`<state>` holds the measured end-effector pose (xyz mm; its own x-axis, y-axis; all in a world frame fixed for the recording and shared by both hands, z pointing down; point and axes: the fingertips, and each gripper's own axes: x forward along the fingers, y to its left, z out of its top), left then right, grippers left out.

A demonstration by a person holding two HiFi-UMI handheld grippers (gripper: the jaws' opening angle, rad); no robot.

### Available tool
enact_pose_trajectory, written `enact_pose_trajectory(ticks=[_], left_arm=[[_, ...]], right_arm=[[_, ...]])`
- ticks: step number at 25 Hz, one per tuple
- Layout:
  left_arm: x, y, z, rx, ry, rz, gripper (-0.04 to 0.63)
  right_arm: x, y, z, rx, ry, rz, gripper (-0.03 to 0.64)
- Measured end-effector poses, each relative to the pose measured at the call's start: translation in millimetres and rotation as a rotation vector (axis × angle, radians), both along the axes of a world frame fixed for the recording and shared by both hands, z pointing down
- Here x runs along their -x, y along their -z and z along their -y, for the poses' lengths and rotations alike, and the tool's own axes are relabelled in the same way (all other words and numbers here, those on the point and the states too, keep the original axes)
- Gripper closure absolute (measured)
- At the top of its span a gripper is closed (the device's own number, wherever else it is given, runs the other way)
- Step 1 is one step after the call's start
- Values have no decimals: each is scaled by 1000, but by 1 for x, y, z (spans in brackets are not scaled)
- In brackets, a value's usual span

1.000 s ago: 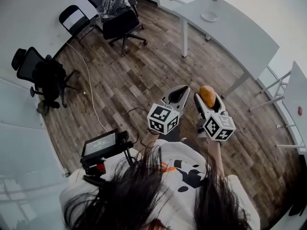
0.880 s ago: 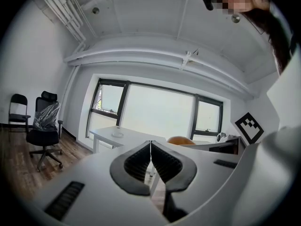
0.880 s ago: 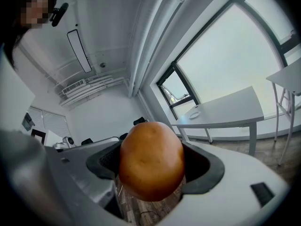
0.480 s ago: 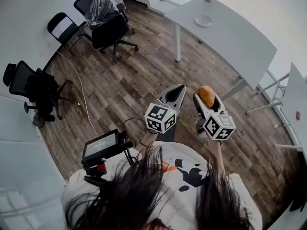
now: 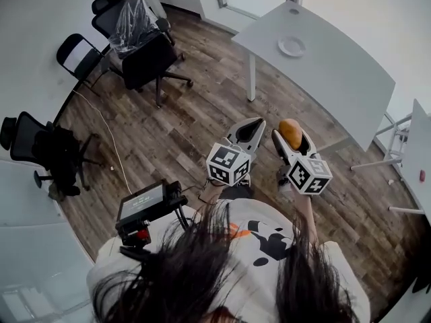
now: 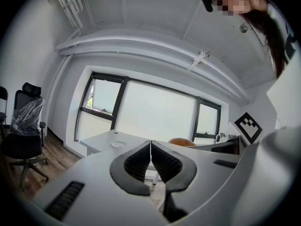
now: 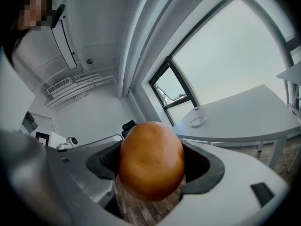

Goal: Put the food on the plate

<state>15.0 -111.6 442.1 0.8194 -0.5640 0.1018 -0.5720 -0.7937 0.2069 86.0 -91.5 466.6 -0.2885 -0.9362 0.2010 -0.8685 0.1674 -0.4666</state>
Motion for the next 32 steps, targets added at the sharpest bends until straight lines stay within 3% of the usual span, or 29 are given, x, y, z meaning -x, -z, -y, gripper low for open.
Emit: enact_pose_trajectory(ticks=[7,17,23,32], left_arm=[[11,-9,68,37,-18,-21,589],[6,-33,98,99,-44,10,589],[-2,-42,125,106,-42,28,589],[-36,-41,204,112,-48,22,589]], right_arm=[[9,-3,57,7,-43,-14,238],[0,-15,84,53,-82,-14,238],[-10,-27,115,69,-78,-2,238],[-42,-31,206,66,-63,13,238]])
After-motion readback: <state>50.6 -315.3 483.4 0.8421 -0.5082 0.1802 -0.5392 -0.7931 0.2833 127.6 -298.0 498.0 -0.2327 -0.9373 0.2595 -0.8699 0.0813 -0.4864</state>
